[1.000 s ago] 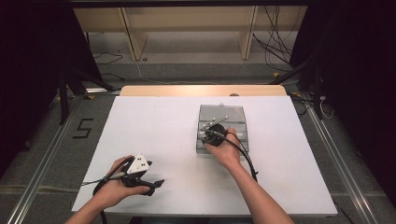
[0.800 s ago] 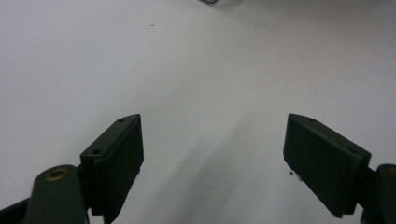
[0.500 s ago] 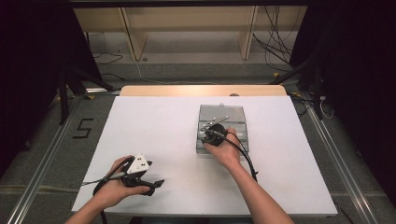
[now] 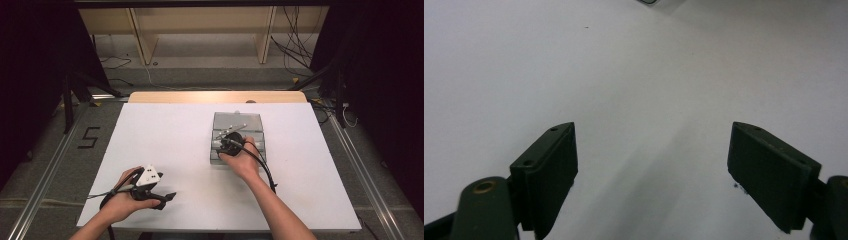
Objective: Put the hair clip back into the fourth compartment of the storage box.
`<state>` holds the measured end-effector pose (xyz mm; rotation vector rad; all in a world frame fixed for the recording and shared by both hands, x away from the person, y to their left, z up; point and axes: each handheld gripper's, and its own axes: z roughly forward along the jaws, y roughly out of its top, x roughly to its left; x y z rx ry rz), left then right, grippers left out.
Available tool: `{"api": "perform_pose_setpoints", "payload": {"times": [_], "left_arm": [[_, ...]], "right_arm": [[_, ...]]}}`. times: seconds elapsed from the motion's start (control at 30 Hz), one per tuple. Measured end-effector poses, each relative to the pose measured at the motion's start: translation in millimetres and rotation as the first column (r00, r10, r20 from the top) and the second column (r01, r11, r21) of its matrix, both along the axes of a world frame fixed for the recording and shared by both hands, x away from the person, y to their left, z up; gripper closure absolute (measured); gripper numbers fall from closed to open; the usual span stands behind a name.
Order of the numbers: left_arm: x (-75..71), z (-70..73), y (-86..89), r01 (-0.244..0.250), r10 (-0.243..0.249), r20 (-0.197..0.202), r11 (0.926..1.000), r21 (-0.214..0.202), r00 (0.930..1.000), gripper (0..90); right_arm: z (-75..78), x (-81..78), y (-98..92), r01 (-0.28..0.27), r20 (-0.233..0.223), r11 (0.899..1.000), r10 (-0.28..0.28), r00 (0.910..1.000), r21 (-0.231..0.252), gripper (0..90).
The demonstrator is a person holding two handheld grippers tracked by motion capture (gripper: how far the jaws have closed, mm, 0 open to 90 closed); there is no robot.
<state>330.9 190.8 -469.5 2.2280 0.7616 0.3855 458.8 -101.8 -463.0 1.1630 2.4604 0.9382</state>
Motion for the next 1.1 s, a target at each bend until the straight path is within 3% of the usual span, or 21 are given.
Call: {"api": "perform_pose_setpoints", "payload": {"times": [0.57, 1.1], "left_arm": [[0.0, 0.0, 0.3, 0.0, 0.0, 0.001, 1.0, 0.0, 1.0, 20.0], [0.0, 0.1, 0.6, -0.003, 0.003, 0.001, 1.0, -0.001, 1.0, 20.0]], "right_arm": [[4.0, -2.7, -2.7, 0.006, -0.001, 1.0, -0.006, 1.0, 0.011, 69.5], [22.1, -16.2, -15.1, -0.012, 0.022, 0.999, 0.011, 0.9997, 0.041, 57.3]]}}
